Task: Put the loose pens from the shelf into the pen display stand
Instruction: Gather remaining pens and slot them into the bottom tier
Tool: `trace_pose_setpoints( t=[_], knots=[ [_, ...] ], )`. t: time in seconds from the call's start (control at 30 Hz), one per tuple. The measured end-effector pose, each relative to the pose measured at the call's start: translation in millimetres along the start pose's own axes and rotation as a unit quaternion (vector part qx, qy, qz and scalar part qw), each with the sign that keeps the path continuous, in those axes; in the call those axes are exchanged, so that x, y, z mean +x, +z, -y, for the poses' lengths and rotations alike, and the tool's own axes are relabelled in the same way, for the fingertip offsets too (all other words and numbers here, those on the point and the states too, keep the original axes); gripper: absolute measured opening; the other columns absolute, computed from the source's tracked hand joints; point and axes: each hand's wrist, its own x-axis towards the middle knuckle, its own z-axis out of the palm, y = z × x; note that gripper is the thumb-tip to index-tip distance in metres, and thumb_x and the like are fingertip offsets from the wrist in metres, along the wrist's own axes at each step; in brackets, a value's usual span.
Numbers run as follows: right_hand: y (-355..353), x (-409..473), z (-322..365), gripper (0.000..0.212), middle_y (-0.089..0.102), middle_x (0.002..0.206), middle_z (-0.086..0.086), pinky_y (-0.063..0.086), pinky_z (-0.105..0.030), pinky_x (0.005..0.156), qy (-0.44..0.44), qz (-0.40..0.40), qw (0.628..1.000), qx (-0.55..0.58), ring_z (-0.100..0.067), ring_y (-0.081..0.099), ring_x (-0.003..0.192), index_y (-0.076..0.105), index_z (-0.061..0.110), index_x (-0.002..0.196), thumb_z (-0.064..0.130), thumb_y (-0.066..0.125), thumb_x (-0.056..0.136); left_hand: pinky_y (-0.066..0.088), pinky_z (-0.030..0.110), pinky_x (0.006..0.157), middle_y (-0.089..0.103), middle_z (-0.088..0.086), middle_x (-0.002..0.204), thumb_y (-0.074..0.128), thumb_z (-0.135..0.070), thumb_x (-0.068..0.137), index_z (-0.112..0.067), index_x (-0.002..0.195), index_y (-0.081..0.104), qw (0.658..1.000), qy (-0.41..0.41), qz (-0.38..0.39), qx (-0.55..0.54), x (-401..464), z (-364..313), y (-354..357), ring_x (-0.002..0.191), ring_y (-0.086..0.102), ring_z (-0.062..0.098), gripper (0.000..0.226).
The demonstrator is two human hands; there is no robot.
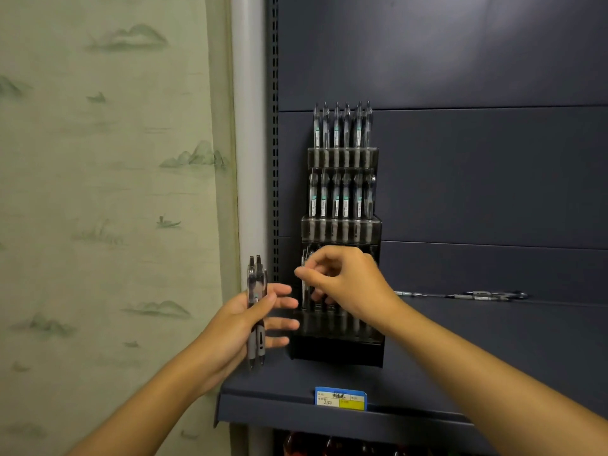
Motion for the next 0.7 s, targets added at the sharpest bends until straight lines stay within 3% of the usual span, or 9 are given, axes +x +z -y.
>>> trace_pose_setpoints(
  t=[0.13,0.2,0.33,0.5,0.7],
  knots=[
    [-1,-5,11,0.024,0.074,0.092,0.008,0.054,-0.015,0.079,-0.048,0.057,0.997,0.028,-0.001,0.069,0.089,0.070,0.024,0.109,0.031,0.075,0.086,0.062,0.036,0.070,0.073,0.012,0.110,0.053,-0.025,0.090,-0.012,0.121,0.061,0.999,-0.005,0.053,-0.004,1,-4,14,0.088,0.072,0.028,0.036],
    [-1,-9,11,0.025,0.073,0.096,0.010,0.053,-0.014,0.078,-0.044,0.075,0.996,0.025,0.002,0.067,0.093,0.069,0.026,0.111,0.033,0.073,0.087,0.061,0.035,0.069,0.073,0.013,0.109,0.053,-0.026,0.086,-0.009,0.121,0.059,0.997,-0.011,0.082,0.008,1,-4,21,0.088,0.072,0.028,0.039],
    [-1,-13,4,0.014,0.074,0.090,0.007,0.050,-0.016,0.074,-0.031,0.076,0.996,0.039,0.001,0.068,0.084,0.073,0.026,0.102,0.032,0.071,0.089,0.061,0.035,0.074,0.075,0.012,0.105,0.052,-0.029,0.085,-0.011,0.118,0.059,0.995,-0.020,0.095,0.025,1,2,31,0.091,0.073,0.027,0.038],
    [-4,-13,2,0.019,0.074,0.080,0.004,0.055,-0.021,0.081,-0.025,0.045,0.998,0.033,-0.006,0.070,0.081,0.073,0.019,0.103,0.031,0.071,0.089,0.056,0.043,0.092,0.072,0.010,0.115,0.051,-0.032,0.088,-0.014,0.125,0.056,0.993,-0.047,0.102,0.028,1,6,33,0.106,0.070,0.029,0.042],
    [-28,5,15,0.006,0.076,0.082,-0.002,0.057,-0.023,0.065,-0.019,-0.027,0.996,0.081,-0.012,0.075,0.076,0.072,0.020,0.095,0.024,0.069,0.091,0.058,0.034,0.084,0.074,0.002,0.113,0.044,-0.026,0.097,-0.017,0.122,0.059,0.995,-0.030,0.066,0.068,4,6,20,0.103,0.071,0.024,0.031]
  ],
)
